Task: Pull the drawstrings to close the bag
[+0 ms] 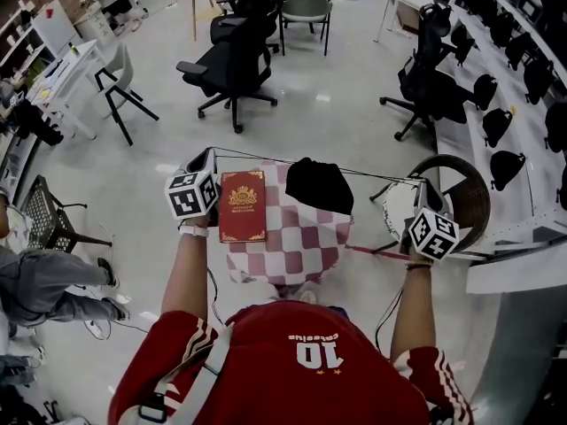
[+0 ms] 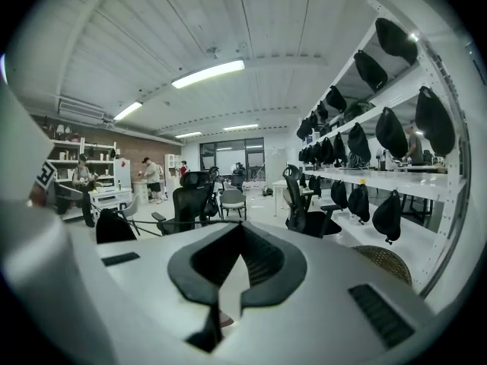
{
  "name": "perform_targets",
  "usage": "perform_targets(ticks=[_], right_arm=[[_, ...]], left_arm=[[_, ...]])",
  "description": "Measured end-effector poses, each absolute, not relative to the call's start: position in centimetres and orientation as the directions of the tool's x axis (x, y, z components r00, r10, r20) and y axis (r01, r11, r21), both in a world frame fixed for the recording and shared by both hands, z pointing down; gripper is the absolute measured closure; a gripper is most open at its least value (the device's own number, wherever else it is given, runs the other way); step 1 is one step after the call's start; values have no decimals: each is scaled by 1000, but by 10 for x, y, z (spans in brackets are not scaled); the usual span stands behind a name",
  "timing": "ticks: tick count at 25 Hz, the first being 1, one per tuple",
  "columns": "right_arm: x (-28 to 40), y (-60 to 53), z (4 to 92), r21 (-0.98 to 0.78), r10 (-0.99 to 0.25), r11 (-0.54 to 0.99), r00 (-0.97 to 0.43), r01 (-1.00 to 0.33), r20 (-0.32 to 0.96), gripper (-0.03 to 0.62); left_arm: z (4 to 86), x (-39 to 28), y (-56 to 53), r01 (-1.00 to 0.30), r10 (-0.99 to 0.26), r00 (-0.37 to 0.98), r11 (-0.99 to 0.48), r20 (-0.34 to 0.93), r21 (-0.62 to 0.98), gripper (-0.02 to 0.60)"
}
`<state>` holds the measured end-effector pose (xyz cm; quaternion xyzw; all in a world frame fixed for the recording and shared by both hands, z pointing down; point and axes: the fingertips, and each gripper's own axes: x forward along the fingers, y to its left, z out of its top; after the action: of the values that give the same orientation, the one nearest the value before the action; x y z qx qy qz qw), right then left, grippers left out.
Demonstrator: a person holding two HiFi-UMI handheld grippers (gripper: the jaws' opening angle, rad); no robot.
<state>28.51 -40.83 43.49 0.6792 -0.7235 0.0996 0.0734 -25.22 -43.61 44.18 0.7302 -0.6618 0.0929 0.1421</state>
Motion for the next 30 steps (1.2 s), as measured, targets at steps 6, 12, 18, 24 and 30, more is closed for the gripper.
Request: perform_targets(ticks=[6, 12, 18, 24, 30], right_arm=[[272, -430, 432, -60, -960, 108, -120, -992, 253, 578], [237, -420, 473, -97, -916, 203, -224, -974, 333, 577], [200, -400, 511, -147, -852, 280, -316, -949, 417, 577], [155, -374, 547, -183, -769, 351, -394, -918, 504, 577], [117, -334, 596, -210, -680, 406, -447, -890, 582, 576]], left_arm=[[434, -242, -459, -993, -940, 116, -99, 321, 67, 575], [461, -260, -440, -993, -921, 109, -82, 374, 87, 575], [510, -279, -414, -993, -870, 88, -40, 485, 108, 574], [537, -278, -388, -989, -825, 125, -58, 552, 136, 574], [553, -273, -370, -982, -803, 172, -93, 571, 166, 574]])
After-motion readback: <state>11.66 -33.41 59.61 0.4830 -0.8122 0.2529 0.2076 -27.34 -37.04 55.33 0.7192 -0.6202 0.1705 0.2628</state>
